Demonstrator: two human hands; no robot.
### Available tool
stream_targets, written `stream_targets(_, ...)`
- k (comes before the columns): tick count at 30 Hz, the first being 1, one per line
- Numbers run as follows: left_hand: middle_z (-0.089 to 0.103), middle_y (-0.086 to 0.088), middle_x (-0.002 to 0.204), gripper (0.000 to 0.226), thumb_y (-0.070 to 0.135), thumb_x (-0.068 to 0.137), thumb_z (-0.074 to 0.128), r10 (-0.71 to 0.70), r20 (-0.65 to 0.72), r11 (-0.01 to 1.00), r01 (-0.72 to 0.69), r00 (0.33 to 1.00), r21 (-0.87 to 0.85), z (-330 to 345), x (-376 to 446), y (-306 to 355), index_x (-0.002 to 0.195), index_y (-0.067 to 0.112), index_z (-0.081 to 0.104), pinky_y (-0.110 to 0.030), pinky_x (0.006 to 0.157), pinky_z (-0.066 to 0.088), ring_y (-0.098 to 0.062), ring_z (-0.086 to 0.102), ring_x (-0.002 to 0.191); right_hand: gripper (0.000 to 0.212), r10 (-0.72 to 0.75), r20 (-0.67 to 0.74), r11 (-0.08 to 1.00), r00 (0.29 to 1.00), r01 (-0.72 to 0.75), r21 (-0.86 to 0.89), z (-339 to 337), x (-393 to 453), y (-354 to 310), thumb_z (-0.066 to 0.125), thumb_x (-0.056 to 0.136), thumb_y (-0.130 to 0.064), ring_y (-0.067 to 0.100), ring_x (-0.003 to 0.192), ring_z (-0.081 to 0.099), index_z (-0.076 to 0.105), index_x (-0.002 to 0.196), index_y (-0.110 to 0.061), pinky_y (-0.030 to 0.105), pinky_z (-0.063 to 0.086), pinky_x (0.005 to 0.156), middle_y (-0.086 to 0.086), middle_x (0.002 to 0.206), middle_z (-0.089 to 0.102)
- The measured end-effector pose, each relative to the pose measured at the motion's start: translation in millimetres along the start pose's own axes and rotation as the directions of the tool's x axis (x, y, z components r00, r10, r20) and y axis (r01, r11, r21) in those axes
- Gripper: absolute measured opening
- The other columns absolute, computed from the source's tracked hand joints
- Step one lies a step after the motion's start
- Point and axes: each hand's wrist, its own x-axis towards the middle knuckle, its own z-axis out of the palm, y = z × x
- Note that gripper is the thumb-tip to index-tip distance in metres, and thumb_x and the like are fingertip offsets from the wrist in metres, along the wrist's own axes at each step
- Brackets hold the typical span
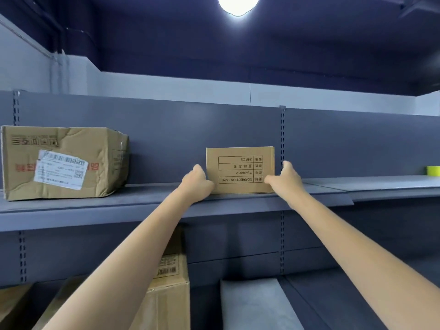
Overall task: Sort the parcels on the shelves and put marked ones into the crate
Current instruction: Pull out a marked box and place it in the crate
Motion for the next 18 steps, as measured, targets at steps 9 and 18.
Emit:
stream_targets(9, 0.054, -0.004, 0.125, 0.038, 0.013, 0.086, 0.053, 0.107, -0.04, 0.977, -0.112, 0.993, -0.181, -7, -3, -2, 0.123, 0.01, 0.045, -0.028, 0.087, 0.039, -0.02, 0.051, 0.109, 0.048, -0.225, 0.042, 0.953, 0.974, 0.21, 0.22, 5, -8, 0, 0.06, 0.082, -0.012, 0.013, 0.108, 0.054, 0.046, 0.126, -0.024, 0.03, 0.043, 0.092, -0.011, 0.112, 0.058)
stream_targets(18, 0.059, 0.015, 0.112, 0.047, 0.007, 0.085, 0.059, 0.449, -0.21, 0.765, -0.496, 0.868, -0.412, -59, -42, 12, 0.125, 0.027, 0.046, -0.026, 0.096, 0.042, 0.002, 0.054, 0.105, 0.12, -0.48, -0.06, 0.877, 0.875, 0.48, -0.005, -10, -28, -43, 0.083, 0.064, -0.025, 0.014, 0.141, 0.014, -0.004, 0.148, -0.023, 0.037, 0.018, 0.115, -0.003, 0.156, 0.007)
